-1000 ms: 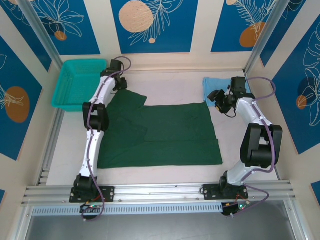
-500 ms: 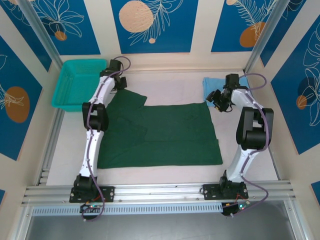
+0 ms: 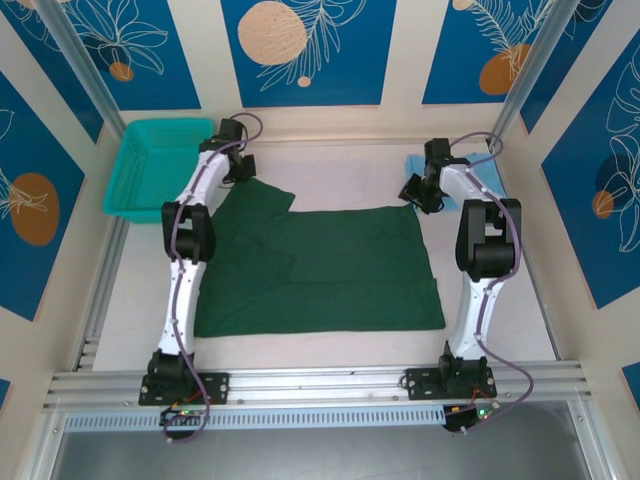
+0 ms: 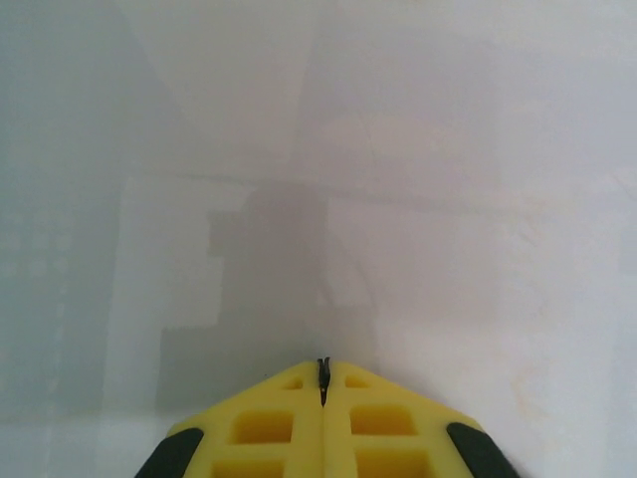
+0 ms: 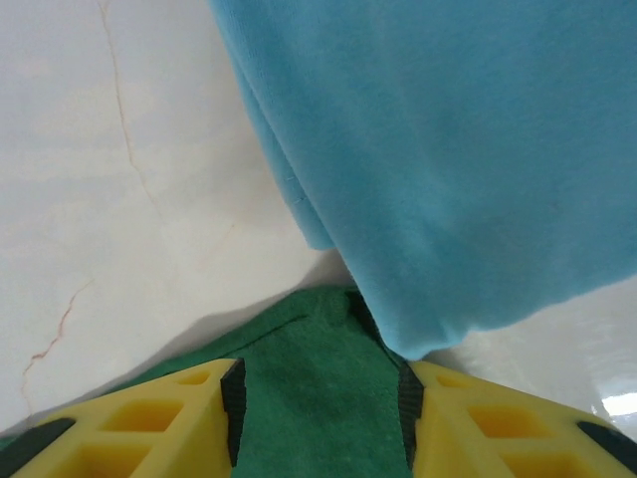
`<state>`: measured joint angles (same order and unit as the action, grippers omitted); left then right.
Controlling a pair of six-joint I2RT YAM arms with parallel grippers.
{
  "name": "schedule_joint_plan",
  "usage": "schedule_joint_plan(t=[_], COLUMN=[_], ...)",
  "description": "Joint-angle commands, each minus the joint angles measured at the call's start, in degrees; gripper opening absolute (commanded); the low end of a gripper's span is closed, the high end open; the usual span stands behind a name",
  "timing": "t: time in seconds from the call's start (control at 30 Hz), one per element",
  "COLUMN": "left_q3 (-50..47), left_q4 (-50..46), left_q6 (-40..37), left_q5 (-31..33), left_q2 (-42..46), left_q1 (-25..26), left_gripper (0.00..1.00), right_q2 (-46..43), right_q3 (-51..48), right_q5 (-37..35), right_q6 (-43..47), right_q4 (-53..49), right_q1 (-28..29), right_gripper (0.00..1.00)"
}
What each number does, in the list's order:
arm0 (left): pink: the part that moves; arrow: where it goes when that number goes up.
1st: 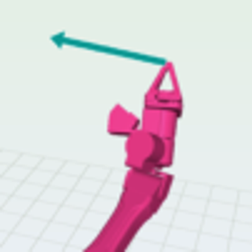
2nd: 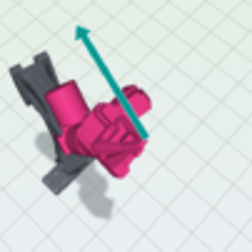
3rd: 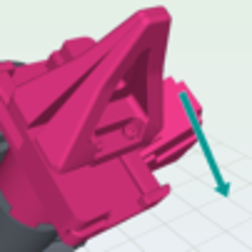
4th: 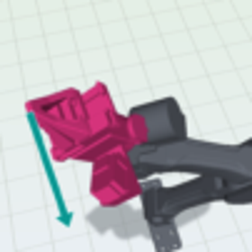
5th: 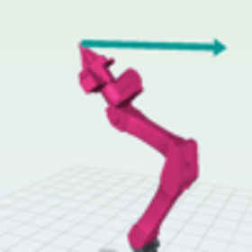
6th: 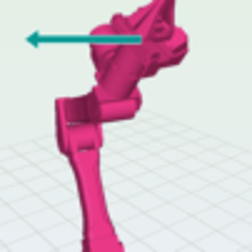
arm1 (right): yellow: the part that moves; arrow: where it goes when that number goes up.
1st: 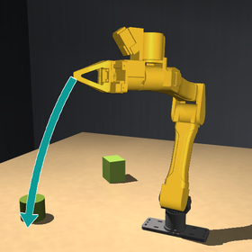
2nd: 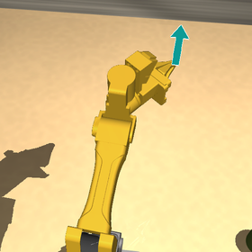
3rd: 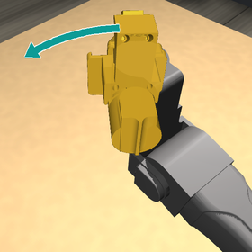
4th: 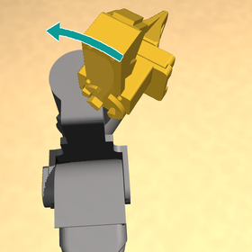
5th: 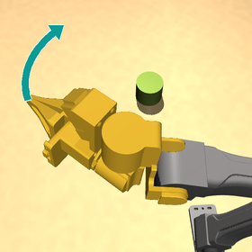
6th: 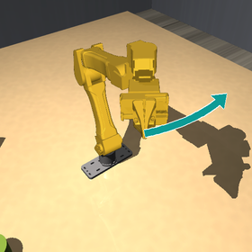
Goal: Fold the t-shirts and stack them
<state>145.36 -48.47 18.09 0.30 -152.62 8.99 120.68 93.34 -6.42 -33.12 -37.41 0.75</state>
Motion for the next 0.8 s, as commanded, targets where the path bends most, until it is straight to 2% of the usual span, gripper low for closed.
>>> schedule_joint_plan(t=[0.0,0.23,0.4,0.6,0.77], left_q3=[-0.71,-3.82,-8.81,-14.28,-14.93], left_q4=[0.72,-0.27,0.32,1.23,1.87], left_q6=[-0.29,-0.74,-1.50,-2.93,-4.24], left_q5=[-1.02,-0.36,0.47,1.90,1.38], left_q2=[6.13,10.24,14.18,17.60,17.46], left_q1=[2.11,3.57,3.64,3.58,3.57], left_gripper=[0.00,0.00,0.00,0.00,0.00], right_q2=[2.24,4.53,5.18,5.68,5.31], right_q3=[2.90,5.80,6.33,6.77,6.65], right_q5=[-2.82,-3.95,-3.00,-3.36,-4.25], right_q6=[0.71,0.69,0.74,0.58,1.11], right_q4=[-2.56,-3.37,-3.02,-3.91,-4.69], right_q1=[0.21,0.21,0.28,0.39,0.90], right_gripper=[0.45,0.40,0.30,0.29,0.30])
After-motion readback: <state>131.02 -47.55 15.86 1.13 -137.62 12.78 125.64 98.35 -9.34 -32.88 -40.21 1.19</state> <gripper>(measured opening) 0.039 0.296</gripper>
